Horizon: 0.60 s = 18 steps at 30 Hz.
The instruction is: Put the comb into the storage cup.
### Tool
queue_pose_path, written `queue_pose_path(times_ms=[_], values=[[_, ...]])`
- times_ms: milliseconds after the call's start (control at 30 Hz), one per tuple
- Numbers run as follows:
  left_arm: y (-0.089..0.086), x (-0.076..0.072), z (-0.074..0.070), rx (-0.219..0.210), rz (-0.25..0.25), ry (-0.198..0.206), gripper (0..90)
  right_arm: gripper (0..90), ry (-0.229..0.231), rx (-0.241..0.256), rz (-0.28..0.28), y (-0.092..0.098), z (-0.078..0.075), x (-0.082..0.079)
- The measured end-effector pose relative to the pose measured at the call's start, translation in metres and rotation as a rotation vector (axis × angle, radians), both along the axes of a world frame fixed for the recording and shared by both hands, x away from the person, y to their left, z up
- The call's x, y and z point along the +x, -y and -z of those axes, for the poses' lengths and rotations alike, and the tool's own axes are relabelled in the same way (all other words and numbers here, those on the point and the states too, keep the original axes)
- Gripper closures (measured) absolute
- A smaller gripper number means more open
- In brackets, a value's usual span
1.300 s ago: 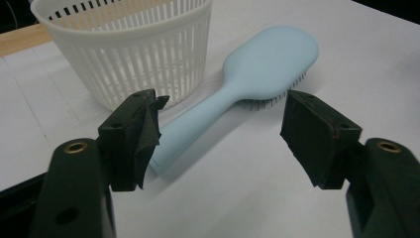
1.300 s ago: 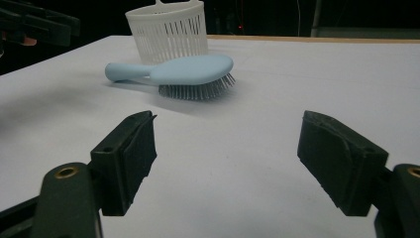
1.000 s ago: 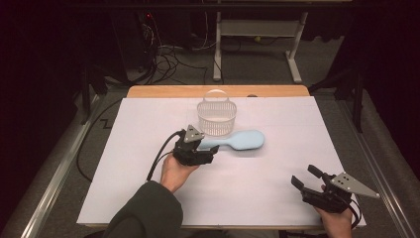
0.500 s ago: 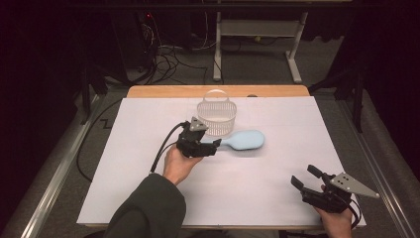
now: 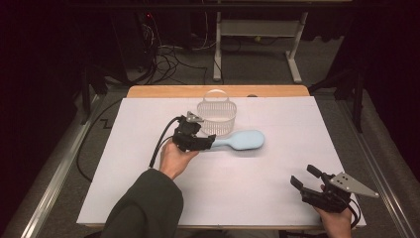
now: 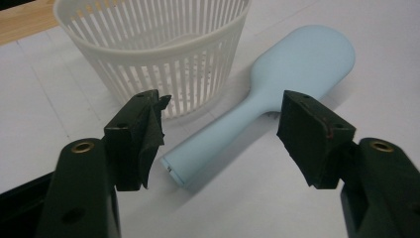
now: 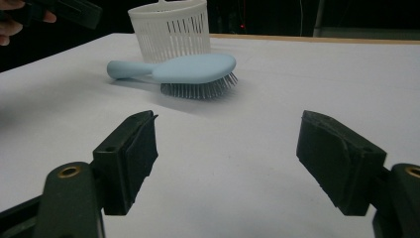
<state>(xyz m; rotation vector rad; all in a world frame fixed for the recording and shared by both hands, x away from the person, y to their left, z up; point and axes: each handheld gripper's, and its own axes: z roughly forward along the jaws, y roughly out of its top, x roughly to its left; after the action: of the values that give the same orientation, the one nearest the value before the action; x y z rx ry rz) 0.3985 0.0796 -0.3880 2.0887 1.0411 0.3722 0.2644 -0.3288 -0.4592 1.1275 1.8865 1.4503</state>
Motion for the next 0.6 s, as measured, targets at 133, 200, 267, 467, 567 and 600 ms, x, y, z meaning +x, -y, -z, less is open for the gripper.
queue_pose_path(times_ms=[133, 200, 267, 467, 567, 600], values=[[0.002, 0.002, -0.008, 0.014, 0.001, -0.010, 35.3, 24.4, -0.004, -0.001, 0.000, -0.001, 0.000, 0.000], [0.007, 0.003, -0.012, 0.041, 0.010, -0.013, 35.4, 24.4, 0.000, -0.003, 0.000, -0.001, 0.000, 0.000], [0.012, 0.005, -0.015, 0.050, 0.018, -0.013, 35.6, 24.4, 0.000, -0.003, 0.000, -0.001, 0.000, 0.000], [0.024, 0.016, -0.011, 0.099, 0.017, -0.047, 35.8, 24.4, 0.004, 0.000, -0.002, 0.000, 0.000, -0.001], [0.023, 0.019, -0.008, 0.111, 0.015, -0.066, 36.0, 24.4, 0.008, 0.003, -0.003, 0.000, 0.000, -0.001], [0.024, 0.022, -0.004, 0.124, 0.017, -0.081, 36.1, 24.4, 0.008, 0.001, -0.002, 0.000, 0.000, -0.001]])
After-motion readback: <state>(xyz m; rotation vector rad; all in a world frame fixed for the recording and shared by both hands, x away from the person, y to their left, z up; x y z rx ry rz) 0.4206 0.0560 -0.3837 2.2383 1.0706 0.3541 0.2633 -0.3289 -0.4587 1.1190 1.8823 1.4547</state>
